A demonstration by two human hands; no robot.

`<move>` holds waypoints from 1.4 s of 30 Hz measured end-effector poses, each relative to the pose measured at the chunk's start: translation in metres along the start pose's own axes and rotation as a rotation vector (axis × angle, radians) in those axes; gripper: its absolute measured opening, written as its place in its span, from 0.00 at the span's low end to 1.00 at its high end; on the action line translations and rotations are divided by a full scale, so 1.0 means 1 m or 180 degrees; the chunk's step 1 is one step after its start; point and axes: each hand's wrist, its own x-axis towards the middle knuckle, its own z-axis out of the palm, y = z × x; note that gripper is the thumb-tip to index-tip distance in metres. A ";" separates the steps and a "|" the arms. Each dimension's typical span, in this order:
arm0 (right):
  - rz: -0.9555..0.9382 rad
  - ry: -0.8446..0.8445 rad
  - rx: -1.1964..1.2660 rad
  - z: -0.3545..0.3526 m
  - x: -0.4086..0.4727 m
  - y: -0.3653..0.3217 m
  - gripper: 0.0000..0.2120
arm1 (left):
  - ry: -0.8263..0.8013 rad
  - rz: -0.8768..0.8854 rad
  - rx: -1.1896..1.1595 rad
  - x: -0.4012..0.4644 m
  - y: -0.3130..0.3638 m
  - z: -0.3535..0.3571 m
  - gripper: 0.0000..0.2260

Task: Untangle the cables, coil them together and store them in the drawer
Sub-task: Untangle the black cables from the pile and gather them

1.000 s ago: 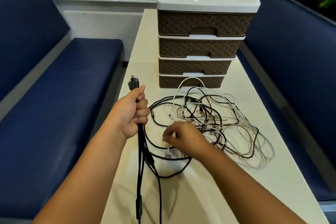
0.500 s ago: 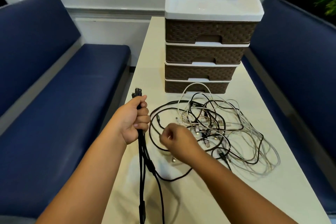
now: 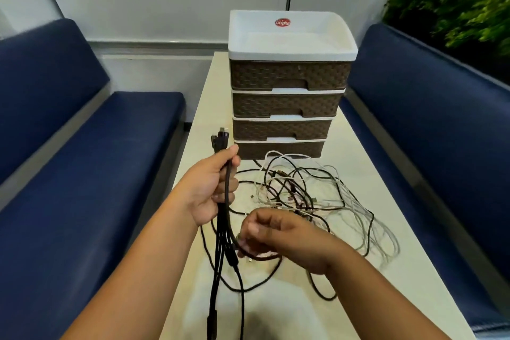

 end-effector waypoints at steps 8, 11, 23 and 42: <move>-0.0023 0.1367 0.3241 -0.059 0.044 -0.088 0.25 | -0.0914 0.0064 0.0691 -0.026 0.003 0.022 0.13; -0.0135 0.1622 0.3051 -0.059 0.043 -0.120 0.12 | -0.1082 0.0019 0.0858 -0.035 0.003 0.026 0.15; -0.0474 0.0987 0.0717 0.005 -0.023 -0.108 0.12 | -0.0080 0.0323 -0.0906 -0.006 0.013 0.022 0.22; -0.0485 0.2174 0.0455 -0.017 -0.002 -0.086 0.11 | -0.0911 0.0442 0.0356 -0.035 -0.023 0.041 0.10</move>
